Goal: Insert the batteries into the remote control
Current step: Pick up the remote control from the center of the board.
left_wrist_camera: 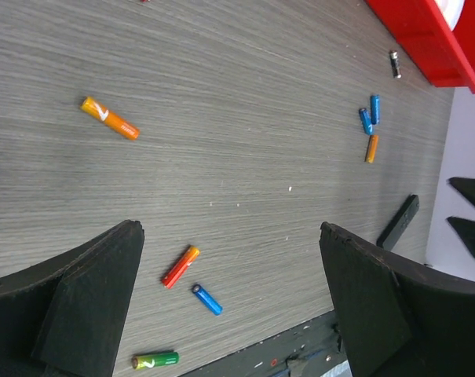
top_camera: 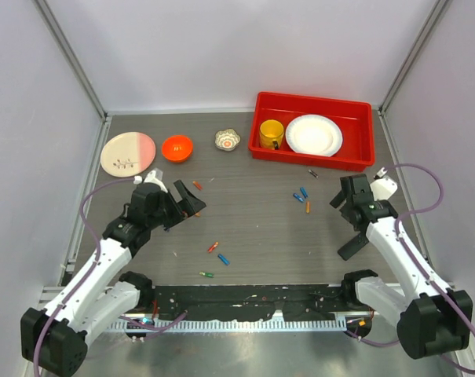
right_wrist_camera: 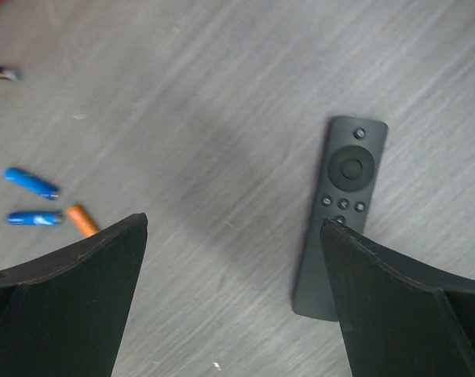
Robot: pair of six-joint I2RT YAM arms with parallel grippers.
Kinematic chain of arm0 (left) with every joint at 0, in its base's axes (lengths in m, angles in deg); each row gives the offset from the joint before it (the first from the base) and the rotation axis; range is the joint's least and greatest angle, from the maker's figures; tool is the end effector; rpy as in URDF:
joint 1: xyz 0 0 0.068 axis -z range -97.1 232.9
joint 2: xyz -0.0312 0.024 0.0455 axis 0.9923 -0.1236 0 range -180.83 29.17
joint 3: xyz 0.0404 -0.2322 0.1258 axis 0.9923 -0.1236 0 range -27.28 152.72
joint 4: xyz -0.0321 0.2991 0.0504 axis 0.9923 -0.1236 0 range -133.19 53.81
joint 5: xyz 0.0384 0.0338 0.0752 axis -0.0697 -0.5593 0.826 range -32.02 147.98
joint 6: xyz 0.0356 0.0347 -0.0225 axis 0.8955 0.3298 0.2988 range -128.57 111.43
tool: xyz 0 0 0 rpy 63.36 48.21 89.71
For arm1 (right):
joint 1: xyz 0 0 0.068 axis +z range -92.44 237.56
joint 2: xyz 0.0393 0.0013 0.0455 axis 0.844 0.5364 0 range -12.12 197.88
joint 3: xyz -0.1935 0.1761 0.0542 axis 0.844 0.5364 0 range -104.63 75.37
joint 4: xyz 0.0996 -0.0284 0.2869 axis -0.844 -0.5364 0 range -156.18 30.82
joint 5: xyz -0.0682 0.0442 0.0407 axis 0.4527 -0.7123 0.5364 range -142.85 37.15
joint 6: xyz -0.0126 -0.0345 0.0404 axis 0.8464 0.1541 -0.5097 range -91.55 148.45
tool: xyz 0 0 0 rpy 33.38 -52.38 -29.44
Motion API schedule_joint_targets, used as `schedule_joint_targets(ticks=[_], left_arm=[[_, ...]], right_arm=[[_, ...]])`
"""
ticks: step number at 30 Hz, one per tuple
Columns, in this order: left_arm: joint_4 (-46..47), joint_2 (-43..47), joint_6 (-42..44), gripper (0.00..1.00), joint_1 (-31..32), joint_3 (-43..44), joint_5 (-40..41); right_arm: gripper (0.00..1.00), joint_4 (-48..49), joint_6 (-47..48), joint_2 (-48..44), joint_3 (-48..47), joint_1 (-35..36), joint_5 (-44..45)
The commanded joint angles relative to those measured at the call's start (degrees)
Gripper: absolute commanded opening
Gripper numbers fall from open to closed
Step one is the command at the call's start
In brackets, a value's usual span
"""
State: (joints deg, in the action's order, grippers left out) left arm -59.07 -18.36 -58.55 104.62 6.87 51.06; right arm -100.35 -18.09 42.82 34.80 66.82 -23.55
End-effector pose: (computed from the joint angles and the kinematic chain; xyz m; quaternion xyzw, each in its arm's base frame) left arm 0.2136 -0.0898 0.2298 -0.1909 0.8701 -0.3079 0.3342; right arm 0.2283 0.0191 0.2234 0.3664 0.8516 -0.0793 0.3664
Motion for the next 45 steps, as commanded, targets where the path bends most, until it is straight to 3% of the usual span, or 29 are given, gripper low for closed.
schedule_joint_targets(ticks=[1, 12, 19, 34, 40, 43, 44, 45], left_arm=[[5.38, 0.51, -1.7, 0.97, 0.43, 0.21, -0.37], [9.42, 2.0, -6.88, 0.92, 0.87, -4.27, -0.73], [10.66, 1.39, -7.59, 0.92, 1.14, -5.24, -1.26], [10.92, 2.35, -8.38, 0.91, 1.14, -5.59, -0.82], [10.57, 2.88, -8.82, 0.91, 1.14, -5.94, -0.64], [9.95, 3.06, -8.82, 0.91, 1.14, -5.76, -0.47], [9.52, 3.14, -8.74, 0.9, 1.14, -5.68, -0.38], [9.25, 3.32, -8.74, 0.9, 1.14, -5.67, -0.29]], right_arm=[[0.97, -4.7, -4.86, 2.19, 1.47, -0.2, 3.31], [0.93, -9.11, -16.46, 5.0, 6.55, -0.29, 0.23], [0.91, -9.37, -18.14, 6.5, 7.44, -0.29, 1.2], [0.71, -3.22, -16.3, 10.54, 11.22, -0.29, -1.17], [0.58, -1.55, -14.8, 10.54, 12.01, -0.29, -2.66], [0.45, -0.76, -13.58, 10.02, 12.01, -0.2, -3.37], [0.29, -0.41, -12.96, 9.84, 12.27, -0.2, -4.15], [0.19, 0.55, -11.57, 9.66, 12.28, -0.2, -4.77]])
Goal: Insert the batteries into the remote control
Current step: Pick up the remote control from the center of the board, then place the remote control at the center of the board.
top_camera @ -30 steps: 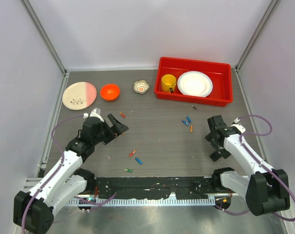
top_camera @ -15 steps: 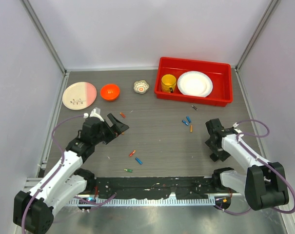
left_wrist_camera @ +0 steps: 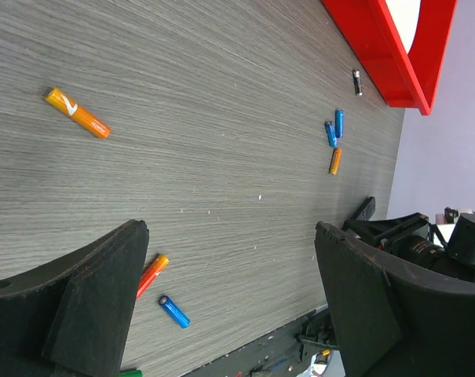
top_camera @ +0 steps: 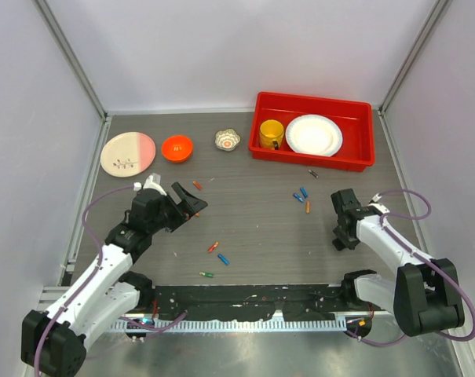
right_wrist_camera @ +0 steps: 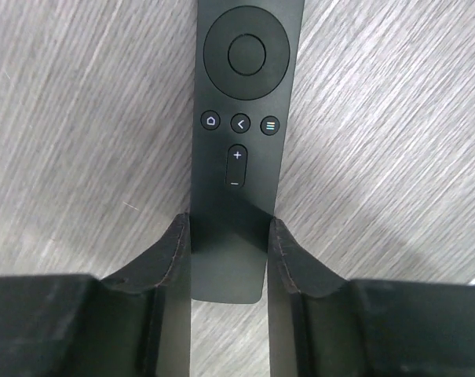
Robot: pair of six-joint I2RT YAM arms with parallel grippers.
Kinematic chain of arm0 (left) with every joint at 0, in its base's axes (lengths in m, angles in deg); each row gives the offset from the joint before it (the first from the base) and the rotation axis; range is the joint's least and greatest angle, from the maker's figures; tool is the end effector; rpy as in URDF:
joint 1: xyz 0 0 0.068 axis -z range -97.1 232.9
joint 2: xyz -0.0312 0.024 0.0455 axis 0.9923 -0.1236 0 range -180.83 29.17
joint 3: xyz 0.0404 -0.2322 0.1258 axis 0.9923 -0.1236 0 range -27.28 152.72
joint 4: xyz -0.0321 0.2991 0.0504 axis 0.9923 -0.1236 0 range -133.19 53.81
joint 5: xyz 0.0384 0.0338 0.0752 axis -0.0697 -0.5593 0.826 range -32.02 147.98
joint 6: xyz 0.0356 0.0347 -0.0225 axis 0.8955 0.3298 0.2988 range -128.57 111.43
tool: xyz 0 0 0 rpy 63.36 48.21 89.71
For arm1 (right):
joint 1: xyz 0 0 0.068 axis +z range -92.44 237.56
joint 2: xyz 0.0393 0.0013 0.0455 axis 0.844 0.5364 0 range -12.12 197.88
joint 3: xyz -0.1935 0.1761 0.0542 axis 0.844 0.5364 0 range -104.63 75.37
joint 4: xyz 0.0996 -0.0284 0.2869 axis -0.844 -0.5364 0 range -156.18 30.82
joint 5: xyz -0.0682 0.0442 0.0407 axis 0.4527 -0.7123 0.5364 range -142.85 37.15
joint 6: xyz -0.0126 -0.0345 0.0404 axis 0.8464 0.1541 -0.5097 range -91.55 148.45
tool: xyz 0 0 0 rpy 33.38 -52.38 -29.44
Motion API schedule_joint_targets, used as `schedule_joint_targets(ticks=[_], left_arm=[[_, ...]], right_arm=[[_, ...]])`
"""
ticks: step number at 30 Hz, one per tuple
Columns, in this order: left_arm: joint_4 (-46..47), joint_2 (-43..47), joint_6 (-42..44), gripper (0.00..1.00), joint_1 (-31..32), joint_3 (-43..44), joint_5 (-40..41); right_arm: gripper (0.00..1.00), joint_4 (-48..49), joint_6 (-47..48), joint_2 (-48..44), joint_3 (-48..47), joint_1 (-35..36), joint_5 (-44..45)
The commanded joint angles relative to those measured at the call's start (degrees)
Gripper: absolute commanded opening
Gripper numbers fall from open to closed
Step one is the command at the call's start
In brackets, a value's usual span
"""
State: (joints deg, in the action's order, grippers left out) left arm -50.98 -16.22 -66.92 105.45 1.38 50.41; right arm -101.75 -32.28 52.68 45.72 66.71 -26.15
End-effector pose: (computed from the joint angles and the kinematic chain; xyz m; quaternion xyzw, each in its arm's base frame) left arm 0.2094 -0.0921 0.2134 -0.2369 0.8384 -0.3601 0.3336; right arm 0.2053 0.0164 0.1244 0.4432 0.8603 -0.1285 0.2168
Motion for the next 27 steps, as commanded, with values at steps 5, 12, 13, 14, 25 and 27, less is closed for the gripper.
schedule_joint_targets(ticks=[5, 12, 13, 14, 25, 27], left_arm=[[-1.03, 2.05, 0.16, 0.9, 0.31, -0.01, 1.16], [-6.04, 3.72, 2.45, 0.9, 0.31, 2.0, 4.49], [-6.83, 3.9, 2.8, 0.9, 0.31, 2.44, 4.85], [-8.23, 4.42, 3.41, 0.9, 0.31, 2.88, 5.81], [-5.34, 12.07, 4.47, 0.86, 0.31, 1.05, 7.05], [-6.04, 13.91, 4.82, 0.85, 0.31, 0.25, 8.61]], right_arm=[[0.01, 2.14, 5.7, -4.31, -0.23, 1.74, -3.06], [0.01, 4.68, 12.38, -11.54, -12.34, 22.55, 3.0], [0.01, 5.12, 13.61, -10.14, -14.1, 26.84, 3.97], [0.01, 5.65, 17.36, -5.6, -18.12, 28.89, 3.8], [0.01, 7.75, 25.49, 25.02, -36.7, 43.76, 6.88], [0.01, 8.64, 24.79, 27.39, -37.93, 44.99, 6.44]])
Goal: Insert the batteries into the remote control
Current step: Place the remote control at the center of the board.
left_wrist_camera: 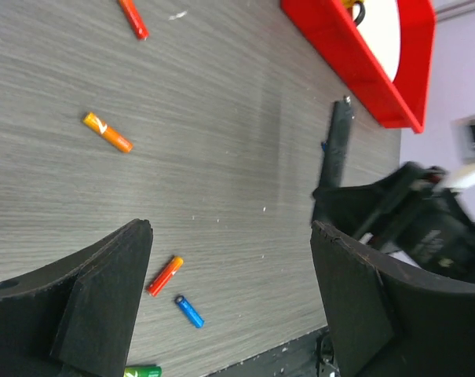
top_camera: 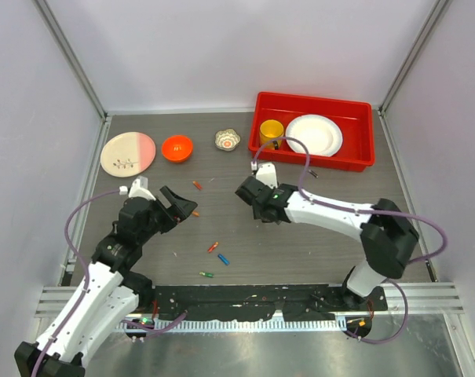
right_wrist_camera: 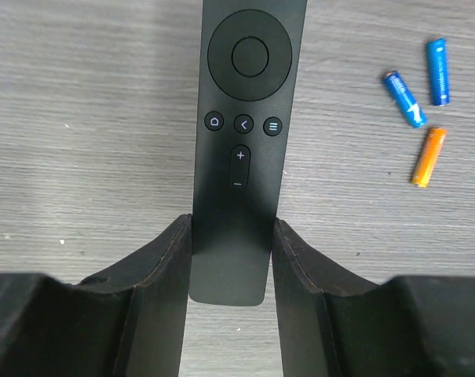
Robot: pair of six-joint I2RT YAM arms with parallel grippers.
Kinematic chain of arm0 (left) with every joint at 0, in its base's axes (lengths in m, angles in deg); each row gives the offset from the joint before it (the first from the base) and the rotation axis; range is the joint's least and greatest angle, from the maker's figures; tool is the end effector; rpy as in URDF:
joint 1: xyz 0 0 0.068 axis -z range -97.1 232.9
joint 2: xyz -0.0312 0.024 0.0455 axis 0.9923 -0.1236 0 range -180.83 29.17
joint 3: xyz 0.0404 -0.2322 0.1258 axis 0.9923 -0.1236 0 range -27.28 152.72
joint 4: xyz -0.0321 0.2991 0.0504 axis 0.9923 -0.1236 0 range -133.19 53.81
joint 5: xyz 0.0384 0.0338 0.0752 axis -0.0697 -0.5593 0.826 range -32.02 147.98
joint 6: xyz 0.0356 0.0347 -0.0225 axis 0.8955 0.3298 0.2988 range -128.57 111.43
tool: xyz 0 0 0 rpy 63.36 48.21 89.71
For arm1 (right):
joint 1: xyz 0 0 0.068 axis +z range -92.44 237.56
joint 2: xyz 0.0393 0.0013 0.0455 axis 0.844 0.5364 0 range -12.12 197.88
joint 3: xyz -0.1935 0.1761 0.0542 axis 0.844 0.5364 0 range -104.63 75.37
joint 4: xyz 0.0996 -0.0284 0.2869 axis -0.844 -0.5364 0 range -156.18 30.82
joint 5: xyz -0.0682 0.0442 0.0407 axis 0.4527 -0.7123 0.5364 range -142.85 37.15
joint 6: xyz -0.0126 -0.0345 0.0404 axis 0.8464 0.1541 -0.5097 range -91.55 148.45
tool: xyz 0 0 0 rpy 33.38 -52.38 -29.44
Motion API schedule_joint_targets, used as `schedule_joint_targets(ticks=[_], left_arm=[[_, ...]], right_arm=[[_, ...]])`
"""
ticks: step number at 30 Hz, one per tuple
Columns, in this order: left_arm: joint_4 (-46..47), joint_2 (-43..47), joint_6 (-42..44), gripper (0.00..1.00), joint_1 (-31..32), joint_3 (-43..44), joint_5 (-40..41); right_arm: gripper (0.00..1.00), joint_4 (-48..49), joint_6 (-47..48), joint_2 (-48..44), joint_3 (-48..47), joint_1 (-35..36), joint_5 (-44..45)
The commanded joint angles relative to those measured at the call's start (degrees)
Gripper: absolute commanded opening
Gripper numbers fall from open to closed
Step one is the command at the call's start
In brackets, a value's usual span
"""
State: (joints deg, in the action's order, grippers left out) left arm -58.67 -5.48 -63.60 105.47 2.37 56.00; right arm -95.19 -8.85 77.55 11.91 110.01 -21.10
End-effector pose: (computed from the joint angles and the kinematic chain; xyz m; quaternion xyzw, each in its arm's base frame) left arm 0.1850 -0.0782 0.2437 -0.2303 0.8231 -0.3367 0.3951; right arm 0.2317 0.2698 0.2040 -0.0580 0.9342 -0.0252 0.3510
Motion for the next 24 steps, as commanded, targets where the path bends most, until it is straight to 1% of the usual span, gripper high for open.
schedule_joint_targets(ticks=[1, 5, 6, 9, 10, 13, 16, 19, 20, 21, 23, 24], left_arm=[[1.13, 4.93, 1.5, 0.85, 0.28, -0.99, 4.16], [0.42, 6.97, 1.15, 0.86, 0.28, -1.79, 5.49], [0.25, 7.06, 0.97, 0.86, 0.28, -1.79, 5.67], [-0.63, 5.39, -0.16, 0.84, 0.28, -2.05, 6.46], [-0.9, 3.91, -0.61, 0.84, 0.28, -2.23, 6.98], [-1.34, 1.26, -1.05, 0.82, 0.28, -1.35, 6.64], [-1.25, -1.29, -0.87, 0.82, 0.28, -0.74, 6.28], [-1.6, -1.73, -1.22, 0.83, 0.28, -0.47, 7.51], [-1.78, -1.65, -1.23, 0.84, 0.28, -0.56, 8.12], [-1.69, -1.56, -1.14, 0.84, 0.28, -0.56, 8.3], [-1.43, -1.47, -1.14, 0.84, 0.28, -0.82, 8.39], [-0.99, -1.47, -1.05, 0.85, 0.28, -0.91, 8.31]], right_arm=[[0.01, 2.52, 1.44, 4.1, -4.65, 2.22, 0.87], [0.01, 3.31, -1.54, 6.83, -4.39, 4.07, -0.19], [0.01, 3.49, -2.42, 7.27, -3.26, 4.15, -1.76], [0.01, 5.33, -5.84, 8.24, -0.19, 4.94, -4.23], [0.01, 5.94, -8.29, 8.42, 0.35, 5.38, -4.59], [0.01, 4.55, -12.08, 10.35, 0.1, 7.14, -3.8], [0.01, 3.14, -13.59, 12.28, -1.4, 8.11, -3.18], [0.02, 3.67, -13.33, 13.34, -2.02, 9.07, -3.54], [0.03, 3.75, -13.24, 13.51, -2.02, 9.16, -3.53], [0.08, 3.75, -13.24, 13.52, -2.1, 9.17, -3.53], [0.15, 3.67, -13.06, 13.43, -2.02, 9.25, -3.71], [0.27, 3.75, -12.8, 13.25, -1.76, 9.25, -3.8]])
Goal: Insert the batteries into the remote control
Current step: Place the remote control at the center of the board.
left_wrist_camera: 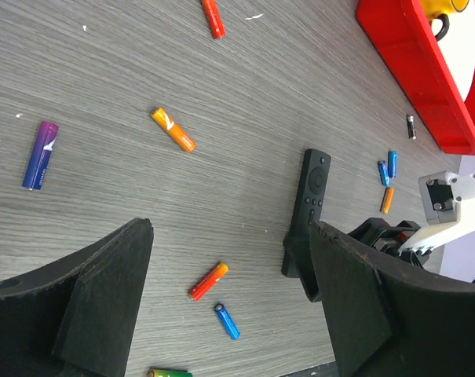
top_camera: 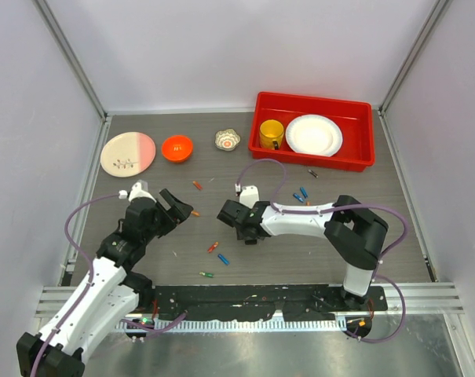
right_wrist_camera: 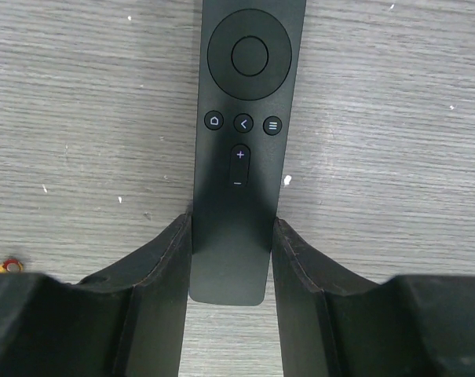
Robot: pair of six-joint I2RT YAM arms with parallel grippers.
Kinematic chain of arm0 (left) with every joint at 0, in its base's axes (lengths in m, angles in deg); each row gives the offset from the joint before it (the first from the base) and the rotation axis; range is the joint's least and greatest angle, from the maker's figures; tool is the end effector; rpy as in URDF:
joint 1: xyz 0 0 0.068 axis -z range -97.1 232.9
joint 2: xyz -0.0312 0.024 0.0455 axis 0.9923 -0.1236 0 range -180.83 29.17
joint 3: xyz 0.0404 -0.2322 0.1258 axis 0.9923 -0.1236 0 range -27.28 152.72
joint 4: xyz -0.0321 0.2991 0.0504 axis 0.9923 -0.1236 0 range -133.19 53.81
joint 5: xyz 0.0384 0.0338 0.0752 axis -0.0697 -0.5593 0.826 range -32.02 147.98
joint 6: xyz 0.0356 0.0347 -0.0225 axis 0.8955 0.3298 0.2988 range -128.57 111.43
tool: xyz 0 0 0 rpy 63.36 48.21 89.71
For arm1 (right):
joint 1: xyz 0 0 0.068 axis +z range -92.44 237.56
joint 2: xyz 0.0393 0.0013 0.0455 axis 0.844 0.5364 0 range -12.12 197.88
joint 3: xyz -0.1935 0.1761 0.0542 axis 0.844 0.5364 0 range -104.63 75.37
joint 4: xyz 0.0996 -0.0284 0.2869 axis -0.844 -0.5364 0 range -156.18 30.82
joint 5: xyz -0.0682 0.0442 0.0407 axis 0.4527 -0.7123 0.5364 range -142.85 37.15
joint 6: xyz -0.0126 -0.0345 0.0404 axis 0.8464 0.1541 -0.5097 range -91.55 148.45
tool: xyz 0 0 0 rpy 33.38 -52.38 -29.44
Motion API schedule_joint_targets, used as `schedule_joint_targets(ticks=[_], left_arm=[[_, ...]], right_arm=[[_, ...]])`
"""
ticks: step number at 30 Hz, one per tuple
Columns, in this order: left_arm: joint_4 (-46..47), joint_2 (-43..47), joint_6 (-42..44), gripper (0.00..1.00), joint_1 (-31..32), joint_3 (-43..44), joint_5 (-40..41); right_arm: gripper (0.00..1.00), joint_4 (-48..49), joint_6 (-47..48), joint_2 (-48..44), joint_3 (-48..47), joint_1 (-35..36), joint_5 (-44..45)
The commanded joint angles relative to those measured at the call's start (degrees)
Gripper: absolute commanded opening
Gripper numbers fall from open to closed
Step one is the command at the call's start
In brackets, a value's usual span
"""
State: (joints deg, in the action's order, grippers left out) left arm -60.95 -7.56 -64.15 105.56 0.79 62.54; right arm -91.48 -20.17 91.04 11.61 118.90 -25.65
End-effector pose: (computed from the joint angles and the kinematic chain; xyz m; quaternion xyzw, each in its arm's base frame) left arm 0.1876 -0.0751 0.2226 -0.2674 0.8384 -0.2717 0.3895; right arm 0.1946 0.3212 0.1254 -0.0691 0.9578 -0.0065 0.2788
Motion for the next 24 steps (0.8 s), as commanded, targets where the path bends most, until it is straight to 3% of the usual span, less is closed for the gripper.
schedule_joint_targets(ticks=[1, 2, 3, 6, 8, 13, 17, 21, 24], left_arm=[[1.46, 0.43, -0.59, 0.86, 0.2, 0.4, 1.77], [1.64, 0.34, -0.59, 0.86, 0.2, 0.4, 1.77], [1.64, -0.18, -0.5, 0.88, 0.2, 0.4, 1.94], [1.55, -1.49, -0.24, 0.9, 0.2, 0.75, 2.21], [1.46, -2.55, 0.64, 0.9, 0.2, 1.37, 1.86], [1.99, -8.16, 3.01, 0.89, 0.46, 4.0, -0.16], [4.62, -15.18, 8.09, 0.9, 4.4, 7.51, -0.6], [6.47, -25.91, 16.27, 0.95, 16.85, 16.54, 1.5], [5.07, -37.16, 23.02, 0.96, 22.59, 24.53, 0.72]], right_arm=[[0.37, 0.12, -1.39, -0.32, -1.36, 0.36, 0.49], [0.44, 0.13, -1.39, -0.41, -1.36, 0.36, 0.22], [0.6, 0.21, -1.56, -1.02, -1.01, 0.36, 0.13], [0.78, 0.48, -1.65, -2.78, -0.66, 0.36, 1.01], [0.84, -0.31, -1.56, -5.41, -0.92, 0.18, 2.5], [0.89, -3.03, 0.45, -15.77, -0.31, 0.27, 7.77], [0.9, -2.43, 2.91, -30.15, 6.78, 0.36, 13.22], [0.91, 3.09, 3.44, -41.78, 18.22, 0.27, 19.02], [0.9, 6.52, 4.23, -49.76, 24.99, 0.27, 18.42]])
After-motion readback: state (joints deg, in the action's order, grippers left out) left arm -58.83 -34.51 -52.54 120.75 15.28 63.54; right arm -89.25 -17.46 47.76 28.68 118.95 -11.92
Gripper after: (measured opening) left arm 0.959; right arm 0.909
